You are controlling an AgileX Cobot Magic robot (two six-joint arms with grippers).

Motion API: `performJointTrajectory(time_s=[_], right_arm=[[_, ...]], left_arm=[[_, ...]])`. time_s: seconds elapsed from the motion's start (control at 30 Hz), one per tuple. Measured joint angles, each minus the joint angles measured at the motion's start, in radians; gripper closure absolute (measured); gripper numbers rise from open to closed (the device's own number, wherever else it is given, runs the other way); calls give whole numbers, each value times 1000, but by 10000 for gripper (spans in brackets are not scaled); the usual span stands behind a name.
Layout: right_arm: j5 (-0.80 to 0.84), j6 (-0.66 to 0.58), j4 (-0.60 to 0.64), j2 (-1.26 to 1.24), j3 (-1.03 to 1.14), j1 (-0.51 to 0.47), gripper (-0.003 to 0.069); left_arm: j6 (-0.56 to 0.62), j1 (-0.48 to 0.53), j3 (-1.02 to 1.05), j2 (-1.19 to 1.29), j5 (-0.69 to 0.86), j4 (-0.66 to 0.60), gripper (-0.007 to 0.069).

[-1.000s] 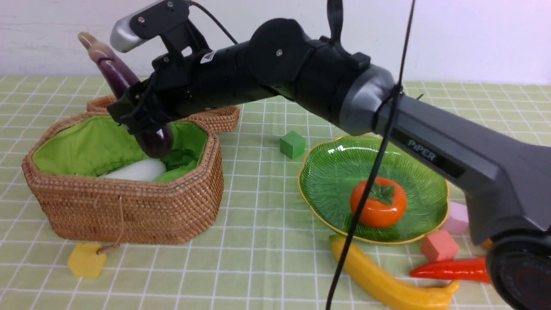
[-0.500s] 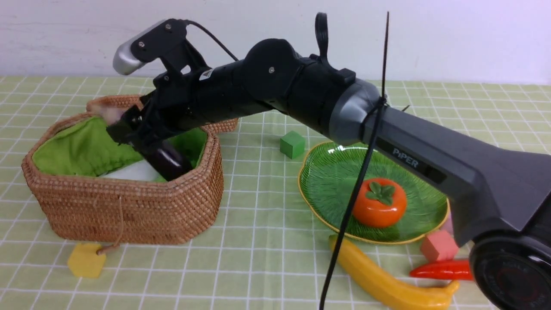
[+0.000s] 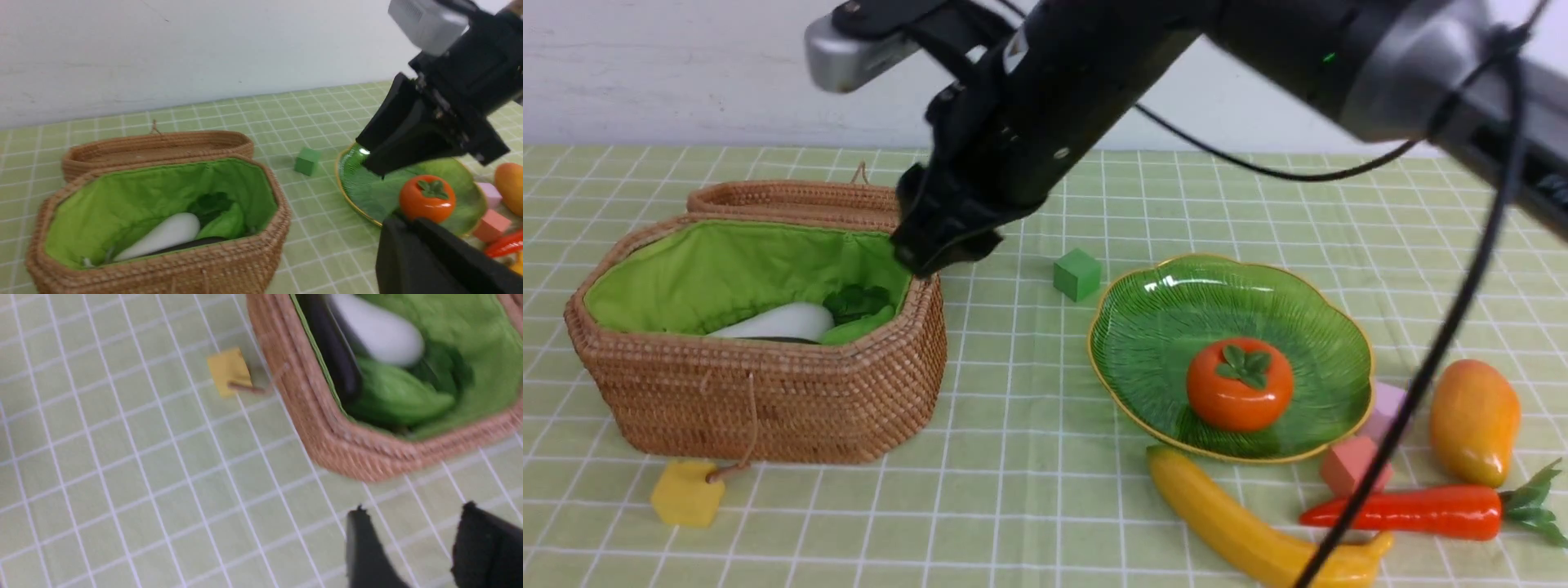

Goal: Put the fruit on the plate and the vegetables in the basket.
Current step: Use the right arm to grab a banana and put it into the right plate

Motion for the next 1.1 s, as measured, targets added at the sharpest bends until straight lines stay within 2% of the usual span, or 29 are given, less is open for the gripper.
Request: performJointTrajectory(time_s=[0.07, 0.1, 0.17, 0.3, 0.4, 0.43, 0.53, 0.57, 0.6, 0.67, 0.7, 0.73, 0.77, 0.8, 0.87, 0.97, 1.1], right_arm=[[20, 72, -79, -39, 1, -1, 571], [22, 99, -105, -54, 6, -1, 622], [22, 156, -152, -94, 39, -1, 670], [21, 216, -217, -200, 175, -1, 677], [20, 253, -273, -362, 422, -1, 664], [20, 256, -276, -371, 454, -1, 663], [22, 261, -285, -487, 743, -27, 590], [21, 261, -276, -498, 807, -49, 548], [21, 261, -276, -498, 820, -54, 548], [14, 233, -261, -495, 948, -116, 430], [13, 229, -261, -496, 957, -121, 430], [-12, 190, -242, -489, 1014, -157, 358], [-54, 148, -218, -482, 1054, -184, 288], [-70, 142, -215, -480, 1066, -191, 278], [-178, 74, -158, -454, 1120, -227, 168], [-264, 32, -124, -407, 1140, -243, 87], [-350, 12, -114, -336, 1144, -244, 68]], left_arm=[[78, 0, 0, 0, -21, -99, 620], [108, 0, 0, 0, -26, -147, 620], [185, 0, 0, 0, -32, -253, 620], [306, 0, 0, 0, -45, -410, 618], [457, 0, 0, 0, -46, -568, 618], [465, 0, 0, 0, -46, -575, 618], [585, 0, 0, 0, -46, -695, 618], [610, 0, 0, 0, -46, -710, 618], [613, 0, 0, 0, -46, -713, 618], [640, 0, 0, 0, -46, -737, 618], [641, 0, 0, 0, -46, -738, 618], [646, 0, 0, 0, -46, -741, 618], [649, 0, 0, 0, -46, -742, 618], [649, 0, 0, 0, -46, -743, 618], [653, 0, 0, 0, -46, -744, 618], [654, 0, 0, 0, -42, -744, 618], [655, 0, 0, 0, -26, -744, 618]])
